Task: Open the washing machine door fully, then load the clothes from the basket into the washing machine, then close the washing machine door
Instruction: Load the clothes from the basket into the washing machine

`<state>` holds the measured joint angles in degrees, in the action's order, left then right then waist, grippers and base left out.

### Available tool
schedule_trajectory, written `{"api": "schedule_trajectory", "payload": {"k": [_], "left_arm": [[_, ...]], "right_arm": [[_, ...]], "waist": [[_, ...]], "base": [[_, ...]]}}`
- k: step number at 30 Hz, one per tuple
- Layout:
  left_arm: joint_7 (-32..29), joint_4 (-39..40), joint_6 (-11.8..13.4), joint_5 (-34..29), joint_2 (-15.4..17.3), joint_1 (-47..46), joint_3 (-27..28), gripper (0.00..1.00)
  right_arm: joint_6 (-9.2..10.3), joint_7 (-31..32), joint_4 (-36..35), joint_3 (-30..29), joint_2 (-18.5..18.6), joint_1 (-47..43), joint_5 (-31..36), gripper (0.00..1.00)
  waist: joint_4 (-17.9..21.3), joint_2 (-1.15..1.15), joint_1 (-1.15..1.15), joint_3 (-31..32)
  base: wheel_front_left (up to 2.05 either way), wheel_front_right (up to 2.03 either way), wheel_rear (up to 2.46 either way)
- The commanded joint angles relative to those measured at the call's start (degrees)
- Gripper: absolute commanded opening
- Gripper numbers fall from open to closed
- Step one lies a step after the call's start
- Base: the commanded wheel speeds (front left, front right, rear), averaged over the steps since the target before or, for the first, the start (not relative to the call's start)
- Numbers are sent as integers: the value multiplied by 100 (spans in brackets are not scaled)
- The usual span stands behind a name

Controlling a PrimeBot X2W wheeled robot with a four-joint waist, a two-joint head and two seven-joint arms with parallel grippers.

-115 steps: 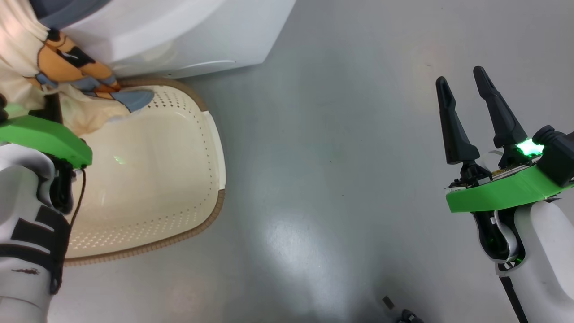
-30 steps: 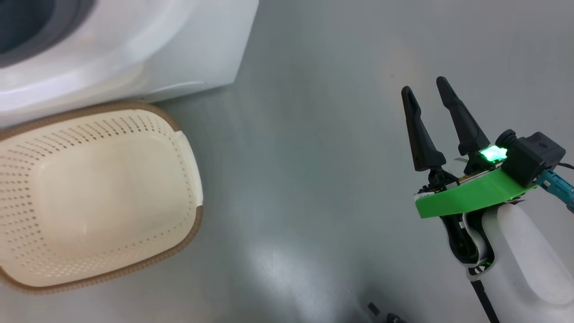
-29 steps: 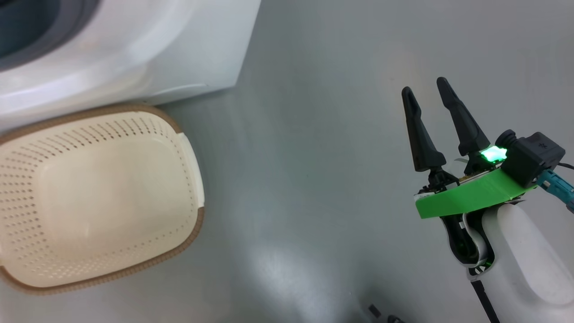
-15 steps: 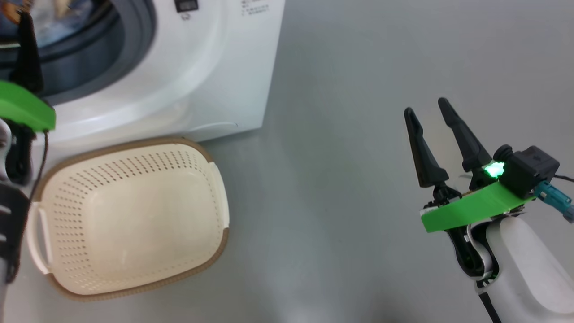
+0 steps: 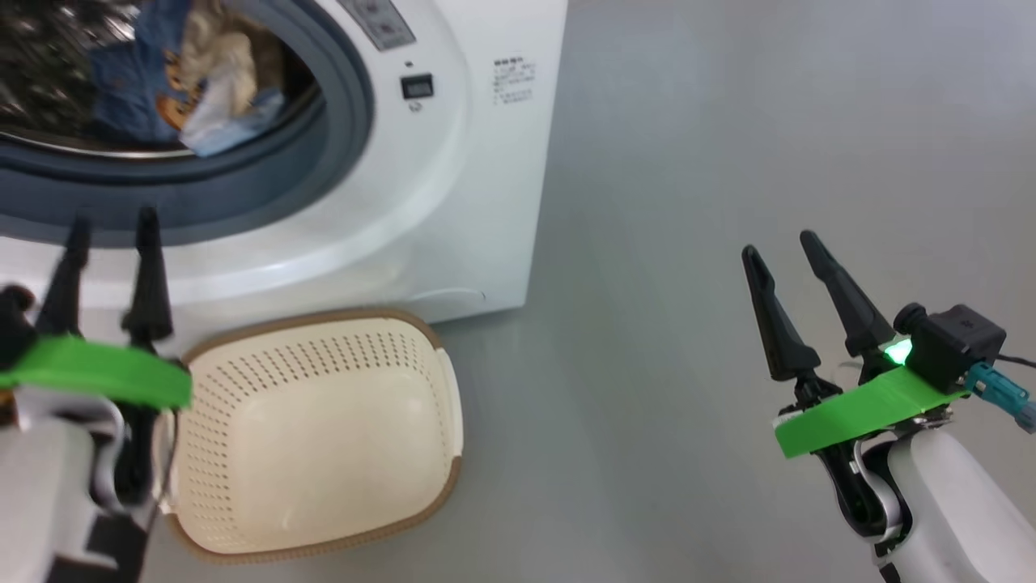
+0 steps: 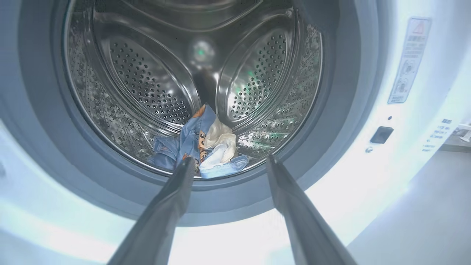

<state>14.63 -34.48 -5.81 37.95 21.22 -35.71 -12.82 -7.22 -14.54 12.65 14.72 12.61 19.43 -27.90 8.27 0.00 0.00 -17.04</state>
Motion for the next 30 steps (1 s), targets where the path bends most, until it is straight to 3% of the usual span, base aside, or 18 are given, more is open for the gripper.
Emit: {"api": "schedule_trajectory", "payload": {"k": [1,16,30], "left_arm": [[36,330,62,-196,155,250,294,100],[37,1699,-37,-1091,-747,2228,1364,100],[37,2026,-153,-1574,-1228,2783,1658,100]], "right_arm": [[-26,-46,-85,104,83,-130,-44,100],[-26,-46,6,50,302,-532,-136,100],[-26,-46,72,-29,407,-657,-125,100]], "waist": [[-255,0,0,416],[-531,0,0,1064],[-571,0,0,1233]], "base": [[0,0,0],[0,0,0],[0,0,0]]}}
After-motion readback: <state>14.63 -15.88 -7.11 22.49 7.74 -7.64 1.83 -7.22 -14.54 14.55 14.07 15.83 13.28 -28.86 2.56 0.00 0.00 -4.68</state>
